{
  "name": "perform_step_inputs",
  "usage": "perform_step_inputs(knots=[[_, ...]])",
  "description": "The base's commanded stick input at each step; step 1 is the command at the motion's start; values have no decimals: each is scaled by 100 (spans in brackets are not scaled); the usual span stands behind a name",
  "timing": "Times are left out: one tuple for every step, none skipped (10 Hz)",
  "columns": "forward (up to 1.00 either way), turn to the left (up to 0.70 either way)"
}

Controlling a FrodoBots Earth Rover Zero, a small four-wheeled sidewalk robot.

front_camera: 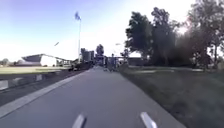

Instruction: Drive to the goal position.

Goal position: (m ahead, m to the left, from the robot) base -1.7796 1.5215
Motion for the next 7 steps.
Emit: perform_step_inputs(knots=[[95,19],[92,29],[84,36],[66,32],[65,32],[66,32],[66,27]])
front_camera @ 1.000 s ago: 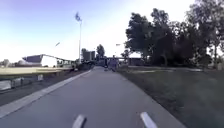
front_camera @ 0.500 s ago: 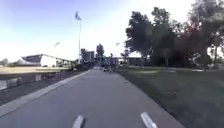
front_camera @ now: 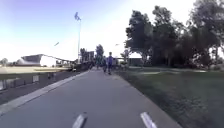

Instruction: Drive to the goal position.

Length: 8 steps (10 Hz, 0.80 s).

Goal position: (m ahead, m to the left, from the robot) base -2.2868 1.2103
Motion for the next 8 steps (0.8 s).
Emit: perform_step_inputs(knots=[[57,12],[32,0],[0,0],[0,0],[0,0],[0,0],[0,0],[0,0]])
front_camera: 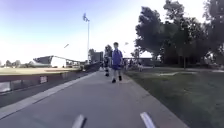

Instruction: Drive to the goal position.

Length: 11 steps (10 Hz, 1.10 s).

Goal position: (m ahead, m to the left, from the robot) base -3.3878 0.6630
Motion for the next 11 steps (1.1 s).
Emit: perform_step_inputs(knots=[[0,0],[0,0],[0,0],[6,0],[75,0],[73,0],[66,0],[53,0],[28,7],[22,30],[24,47]])
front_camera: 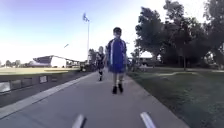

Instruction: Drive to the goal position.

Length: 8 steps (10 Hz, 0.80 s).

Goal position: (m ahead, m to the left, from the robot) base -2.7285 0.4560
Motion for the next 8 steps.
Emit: perform_step_inputs(knots=[[29,58],[35,69],[36,71],[36,70],[32,63],[28,41],[-79,0],[-100,0]])
